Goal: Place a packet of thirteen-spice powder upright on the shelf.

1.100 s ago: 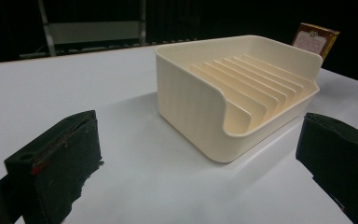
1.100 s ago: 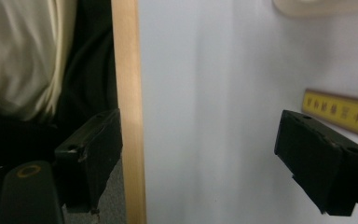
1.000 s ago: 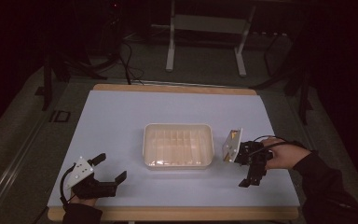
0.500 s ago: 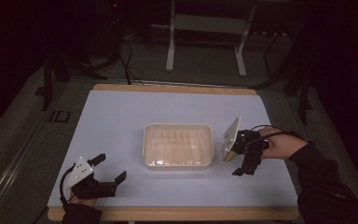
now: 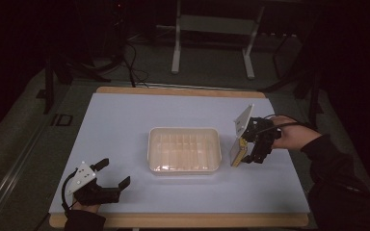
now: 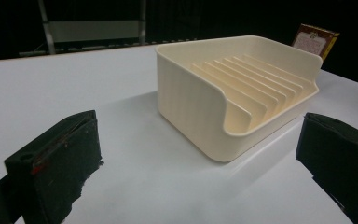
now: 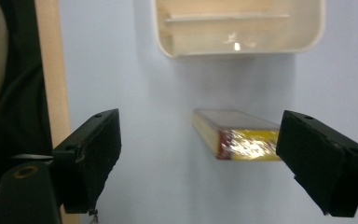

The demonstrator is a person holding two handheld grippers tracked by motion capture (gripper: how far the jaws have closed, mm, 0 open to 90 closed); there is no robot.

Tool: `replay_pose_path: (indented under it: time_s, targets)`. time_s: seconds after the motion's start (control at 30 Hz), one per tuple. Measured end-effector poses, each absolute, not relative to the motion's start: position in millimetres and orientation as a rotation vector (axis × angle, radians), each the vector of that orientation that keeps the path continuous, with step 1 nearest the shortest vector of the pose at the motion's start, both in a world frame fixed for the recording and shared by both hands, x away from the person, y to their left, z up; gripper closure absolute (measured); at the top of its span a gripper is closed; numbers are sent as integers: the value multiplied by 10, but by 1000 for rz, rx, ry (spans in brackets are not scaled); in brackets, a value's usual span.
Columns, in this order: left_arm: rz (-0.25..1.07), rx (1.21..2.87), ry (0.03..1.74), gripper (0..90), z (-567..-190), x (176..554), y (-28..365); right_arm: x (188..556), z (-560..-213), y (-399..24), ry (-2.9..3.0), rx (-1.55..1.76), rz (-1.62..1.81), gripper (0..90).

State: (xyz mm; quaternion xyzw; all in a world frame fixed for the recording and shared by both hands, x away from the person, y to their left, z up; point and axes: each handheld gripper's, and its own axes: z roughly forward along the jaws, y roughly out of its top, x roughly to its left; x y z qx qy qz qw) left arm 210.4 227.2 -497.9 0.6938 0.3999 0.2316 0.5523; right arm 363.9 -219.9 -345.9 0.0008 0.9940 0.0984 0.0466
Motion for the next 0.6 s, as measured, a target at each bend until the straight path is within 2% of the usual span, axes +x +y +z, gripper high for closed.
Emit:
replay_pose_path:
  time_s: [0.6]
  targets:
    - [555, 1636, 962, 1, -4982, 2059, 2306, 4010, -3580, -2284, 3040, 140, 209, 143]
